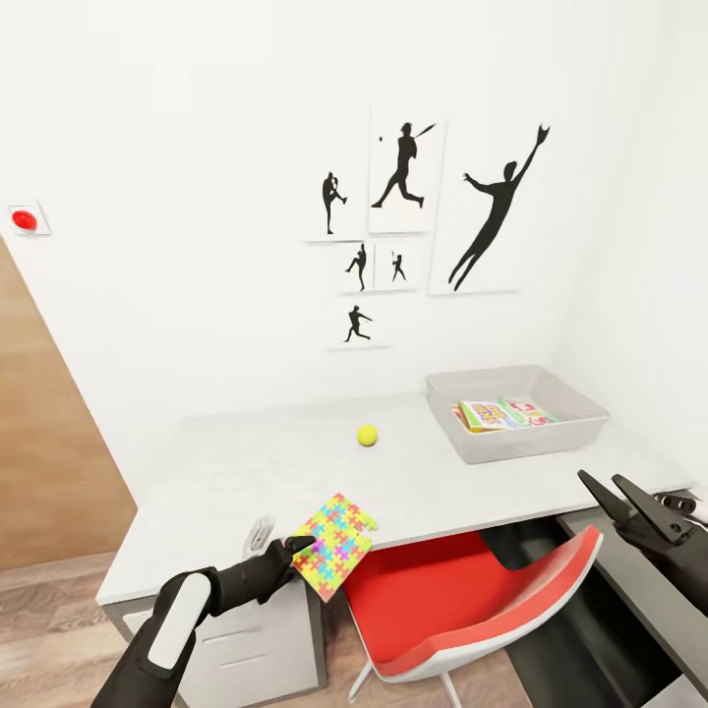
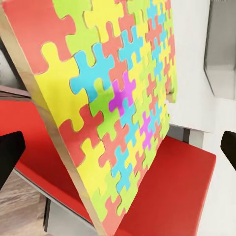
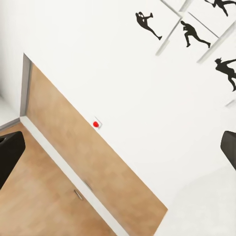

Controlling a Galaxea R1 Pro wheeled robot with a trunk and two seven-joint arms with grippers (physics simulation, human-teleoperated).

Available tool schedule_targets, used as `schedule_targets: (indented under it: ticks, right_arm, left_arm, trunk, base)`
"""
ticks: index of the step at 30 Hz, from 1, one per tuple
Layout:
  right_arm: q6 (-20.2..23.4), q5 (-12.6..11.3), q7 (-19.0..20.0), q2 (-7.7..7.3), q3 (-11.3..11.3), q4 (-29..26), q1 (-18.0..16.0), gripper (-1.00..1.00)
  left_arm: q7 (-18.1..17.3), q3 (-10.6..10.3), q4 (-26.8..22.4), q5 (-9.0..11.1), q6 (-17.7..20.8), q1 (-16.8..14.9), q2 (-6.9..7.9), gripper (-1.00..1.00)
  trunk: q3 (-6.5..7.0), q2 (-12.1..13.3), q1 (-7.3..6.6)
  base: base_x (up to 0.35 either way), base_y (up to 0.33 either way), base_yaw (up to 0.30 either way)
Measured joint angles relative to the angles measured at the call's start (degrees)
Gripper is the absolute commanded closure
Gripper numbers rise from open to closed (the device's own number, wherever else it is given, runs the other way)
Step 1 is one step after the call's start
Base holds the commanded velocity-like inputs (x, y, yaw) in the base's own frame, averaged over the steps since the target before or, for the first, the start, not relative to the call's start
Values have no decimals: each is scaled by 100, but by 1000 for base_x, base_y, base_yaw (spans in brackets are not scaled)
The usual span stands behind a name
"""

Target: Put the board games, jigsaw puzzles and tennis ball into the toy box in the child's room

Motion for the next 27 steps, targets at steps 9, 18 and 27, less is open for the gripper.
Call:
schedule_targets:
  ticks: [9, 18, 27]
  right_arm:
    - [0, 0, 0, 0, 3, -6, 0, -100]
    - [0, 0, 0, 0, 9, -10, 0, -100]
    - [0, 0, 0, 0, 9, -9, 0, -100]
  left_arm:
    - [0, -1, 3, 0, -7, 0, 0, -100]
    - [-1, 0, 6, 1, -8, 0, 0, -100]
    - [-8, 12, 3, 2, 0, 0, 1, -100]
  trunk:
    - [0, 1, 1]
    - [0, 0, 2]
    - [0, 0, 1]
  base:
    - [33, 17, 0]
    - [-13, -20, 0]
    - [-24, -40, 0]
